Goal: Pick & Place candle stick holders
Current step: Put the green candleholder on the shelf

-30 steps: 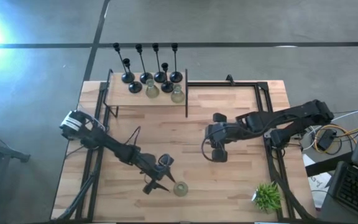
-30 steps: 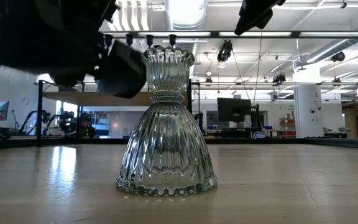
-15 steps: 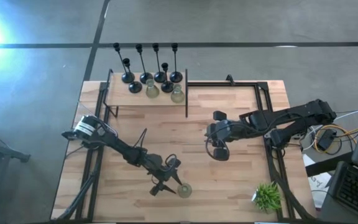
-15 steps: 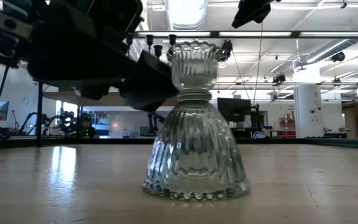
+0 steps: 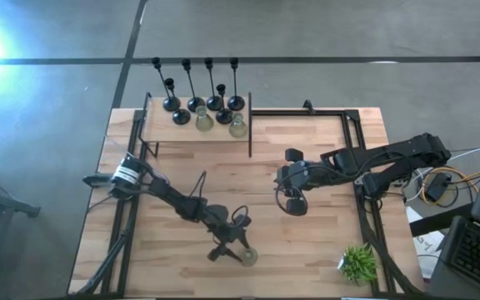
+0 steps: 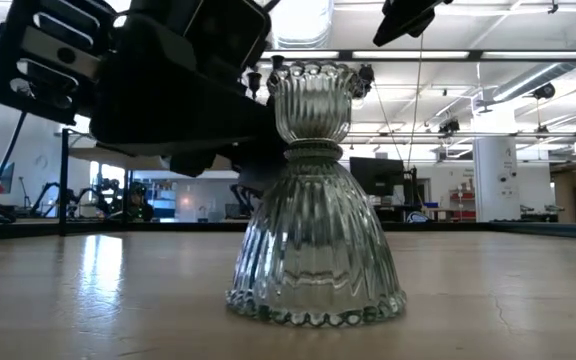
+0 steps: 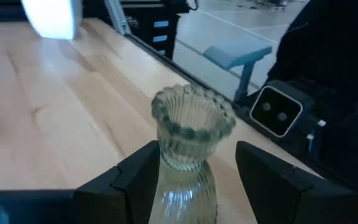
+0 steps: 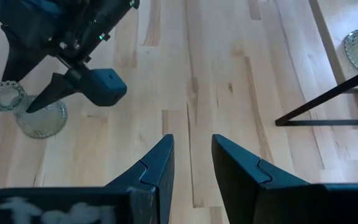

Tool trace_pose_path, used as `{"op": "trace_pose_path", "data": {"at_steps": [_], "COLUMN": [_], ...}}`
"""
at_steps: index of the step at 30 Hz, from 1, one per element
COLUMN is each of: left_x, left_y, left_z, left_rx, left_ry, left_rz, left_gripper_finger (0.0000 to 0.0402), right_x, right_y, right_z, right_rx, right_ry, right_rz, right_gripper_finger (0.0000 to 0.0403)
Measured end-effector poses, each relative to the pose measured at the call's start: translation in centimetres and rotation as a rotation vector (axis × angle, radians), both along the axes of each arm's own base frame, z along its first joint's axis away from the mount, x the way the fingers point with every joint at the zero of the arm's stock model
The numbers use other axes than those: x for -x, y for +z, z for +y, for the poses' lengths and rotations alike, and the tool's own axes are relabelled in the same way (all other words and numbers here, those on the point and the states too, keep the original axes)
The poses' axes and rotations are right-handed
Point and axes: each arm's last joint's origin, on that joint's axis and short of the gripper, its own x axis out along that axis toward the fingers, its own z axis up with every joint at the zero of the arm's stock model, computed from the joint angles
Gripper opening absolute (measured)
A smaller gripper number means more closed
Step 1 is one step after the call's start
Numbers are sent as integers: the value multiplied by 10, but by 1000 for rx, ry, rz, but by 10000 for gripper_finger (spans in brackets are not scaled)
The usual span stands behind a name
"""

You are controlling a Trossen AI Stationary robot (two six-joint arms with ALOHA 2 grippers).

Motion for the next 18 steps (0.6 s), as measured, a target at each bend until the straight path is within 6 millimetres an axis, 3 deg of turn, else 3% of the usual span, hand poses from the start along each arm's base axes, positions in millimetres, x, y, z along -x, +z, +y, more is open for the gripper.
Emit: {"op": "trace_pose_path", "data": {"at_steps": [18], "left_x": [-24], "left_y": [-10], "left_z": [3], "left_rx": [75], "left_ry": [-202], "left_rz": [14], "left_gripper_finger": [195], "right_x": [0], "right_y": [0], "right_z": [0], "right_rx": [-5], "right_ry": [-4], "right_rz": [0], "right_gripper_finger": [100]}}
